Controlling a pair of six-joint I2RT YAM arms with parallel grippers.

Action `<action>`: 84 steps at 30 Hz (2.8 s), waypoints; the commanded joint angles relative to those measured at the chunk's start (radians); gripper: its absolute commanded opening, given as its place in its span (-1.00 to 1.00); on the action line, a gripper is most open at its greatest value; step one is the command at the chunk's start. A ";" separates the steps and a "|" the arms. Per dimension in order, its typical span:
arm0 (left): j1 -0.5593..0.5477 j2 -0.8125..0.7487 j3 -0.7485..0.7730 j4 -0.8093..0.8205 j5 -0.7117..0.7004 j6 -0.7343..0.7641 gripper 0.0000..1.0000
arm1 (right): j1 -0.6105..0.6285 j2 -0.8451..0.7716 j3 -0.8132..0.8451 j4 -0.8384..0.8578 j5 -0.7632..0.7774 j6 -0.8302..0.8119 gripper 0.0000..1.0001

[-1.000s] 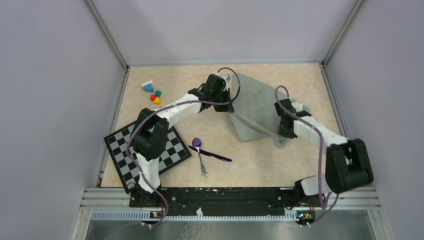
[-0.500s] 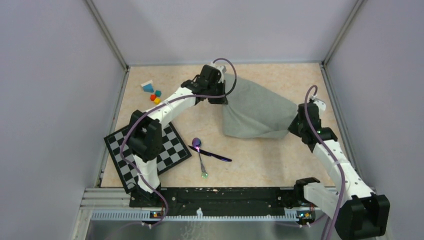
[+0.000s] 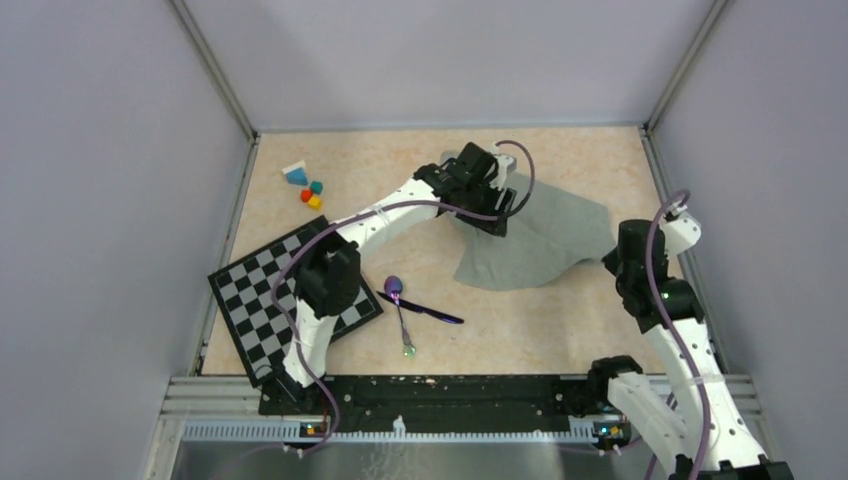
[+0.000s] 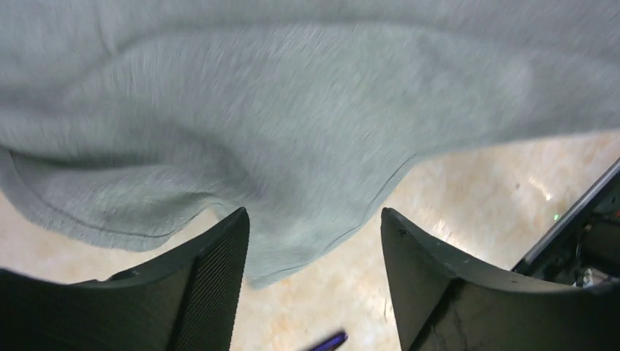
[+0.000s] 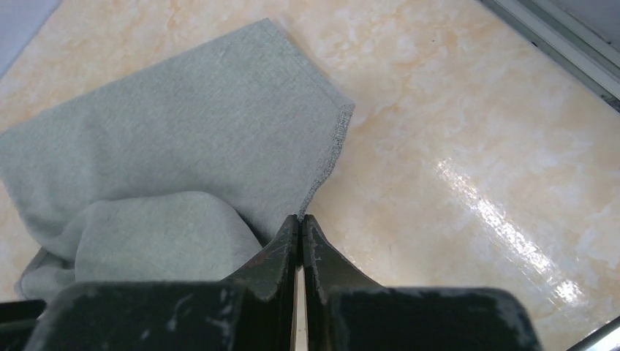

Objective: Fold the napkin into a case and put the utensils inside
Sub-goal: Flatten out the crumpled napkin at the center of the board.

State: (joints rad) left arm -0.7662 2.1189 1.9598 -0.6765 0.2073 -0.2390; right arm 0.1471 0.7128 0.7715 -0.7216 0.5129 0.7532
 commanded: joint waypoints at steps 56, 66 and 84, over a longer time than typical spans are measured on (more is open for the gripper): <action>-0.242 -0.100 -0.657 -0.037 -0.517 -0.489 -0.71 | -0.009 0.062 -0.053 0.074 -0.144 -0.113 -1.00; -0.182 -0.283 -0.760 0.118 -0.465 -0.361 -1.00 | -0.015 0.206 -0.025 -0.085 -0.205 0.046 0.53; -0.114 -0.378 -0.829 0.105 -0.499 -0.402 -1.00 | -0.157 0.470 -0.017 -0.001 -0.320 -0.112 0.15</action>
State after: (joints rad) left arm -0.8944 1.7969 1.1542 -0.5968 -0.3008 -0.6411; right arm -0.0227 1.1080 0.7395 -0.8165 0.2916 0.7589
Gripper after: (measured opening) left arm 0.006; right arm 0.598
